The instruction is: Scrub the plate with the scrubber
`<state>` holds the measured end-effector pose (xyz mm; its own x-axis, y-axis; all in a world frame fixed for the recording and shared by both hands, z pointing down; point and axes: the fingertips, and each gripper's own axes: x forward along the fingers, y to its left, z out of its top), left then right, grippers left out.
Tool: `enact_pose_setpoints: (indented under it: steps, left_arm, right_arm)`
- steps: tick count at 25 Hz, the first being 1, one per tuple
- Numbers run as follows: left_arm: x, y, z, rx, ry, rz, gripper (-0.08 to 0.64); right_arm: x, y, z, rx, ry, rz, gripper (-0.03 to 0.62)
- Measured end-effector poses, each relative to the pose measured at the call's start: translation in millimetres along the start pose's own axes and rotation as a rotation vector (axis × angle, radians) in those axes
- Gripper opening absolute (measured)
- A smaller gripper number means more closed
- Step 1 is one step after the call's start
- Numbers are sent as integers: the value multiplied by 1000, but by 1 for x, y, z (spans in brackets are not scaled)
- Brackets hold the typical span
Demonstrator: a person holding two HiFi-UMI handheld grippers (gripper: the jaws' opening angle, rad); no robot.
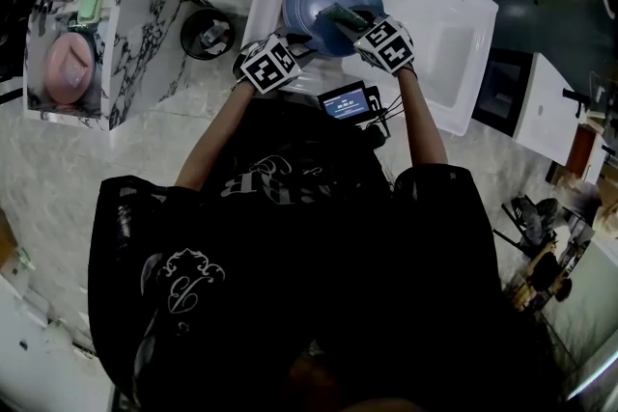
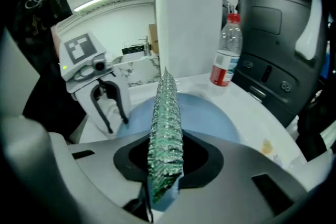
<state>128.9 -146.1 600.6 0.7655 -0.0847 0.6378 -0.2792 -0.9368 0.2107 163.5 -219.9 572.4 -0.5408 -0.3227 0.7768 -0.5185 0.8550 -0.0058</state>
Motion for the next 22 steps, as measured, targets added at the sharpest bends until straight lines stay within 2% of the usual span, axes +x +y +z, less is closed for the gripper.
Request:
enact_pose_setpoints:
  steps: [4,9,13,17,19,22]
  left_arm:
    - [1,-1,-2,4,6,3,120]
    - [0,-1,-2,15,8,7,120]
    - [0,-1,-3,24,11,8,120]
    - [0,-1,-3,19,11,4,120]
    - [-1,0,-3,21,12,2,120]
    - [-1,0,-3,21,8,-2,120]
  right_arm:
    - [-7,-63,-4,19,1,-178,91]
    - [-2,-107,-4,-78,40,-280,91]
    - [9,-110,-8,-198,96,-255,91]
    - [13,-99,-12,-236,138,-240,91]
    - [11,-94,-17,-218,156,-232,91]
    - [4,-82,-28,-122,150,-218,91]
